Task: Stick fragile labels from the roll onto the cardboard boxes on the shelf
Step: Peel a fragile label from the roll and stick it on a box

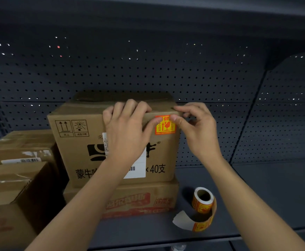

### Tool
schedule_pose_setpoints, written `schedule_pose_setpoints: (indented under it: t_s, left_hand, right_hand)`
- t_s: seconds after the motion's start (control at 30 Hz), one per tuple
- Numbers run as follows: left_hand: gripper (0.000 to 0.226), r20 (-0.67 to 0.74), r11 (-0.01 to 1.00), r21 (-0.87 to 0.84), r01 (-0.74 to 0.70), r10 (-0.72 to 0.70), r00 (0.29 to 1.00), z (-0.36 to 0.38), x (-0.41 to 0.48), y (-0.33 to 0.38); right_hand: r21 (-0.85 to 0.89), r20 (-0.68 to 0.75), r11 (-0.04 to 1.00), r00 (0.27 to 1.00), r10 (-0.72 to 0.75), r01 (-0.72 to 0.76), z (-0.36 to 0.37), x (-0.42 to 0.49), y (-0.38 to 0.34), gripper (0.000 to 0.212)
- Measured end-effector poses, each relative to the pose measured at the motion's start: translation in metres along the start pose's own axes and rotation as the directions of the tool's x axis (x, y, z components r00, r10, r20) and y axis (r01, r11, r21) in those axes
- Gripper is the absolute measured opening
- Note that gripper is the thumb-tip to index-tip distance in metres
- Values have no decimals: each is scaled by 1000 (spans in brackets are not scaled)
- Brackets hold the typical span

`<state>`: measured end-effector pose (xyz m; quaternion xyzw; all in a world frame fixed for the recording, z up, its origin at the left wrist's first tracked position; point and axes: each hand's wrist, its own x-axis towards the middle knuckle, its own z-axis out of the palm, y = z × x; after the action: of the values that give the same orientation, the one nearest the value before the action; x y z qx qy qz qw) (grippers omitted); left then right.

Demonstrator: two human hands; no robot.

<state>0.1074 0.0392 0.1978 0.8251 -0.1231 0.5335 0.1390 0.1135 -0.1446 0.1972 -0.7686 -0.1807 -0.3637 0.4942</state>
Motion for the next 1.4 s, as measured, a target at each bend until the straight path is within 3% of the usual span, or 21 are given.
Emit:
schedule_pose_setpoints:
  t_s: [0.27,0.6,0.77,1.0,1.13,1.4]
  left_hand:
    - [65,25,986,87,-144,142,990,3,-11,-14]
    - [62,26,984,81,-156,154,988,2,-12,-14]
    - [63,38,988,66,-140,138,990,2,-12,-13]
    - [47,-20,1000,27,-7,8,1000,0,-6,1]
    - [42,-17,999,33,-6,7,1000,0,-6,1]
    - [49,72,995,37,-88,86,994,-5,-13,-9]
  right_hand:
    - [-34,112,998,993,-41,46,-6,-8,10,43]
    - [-83,184,992,980,-80,97,-11,-9,17,58]
    - [-95,173,992,983,-65,82,-9,-9,15,55]
    - [-30,118,999,992,-36,39,-7,-4,3,23]
    - [-37,106,999,994,-28,32,-5,-4,1,21]
    - [-92,212,995,977,-19,39,-12,-10,8,54]
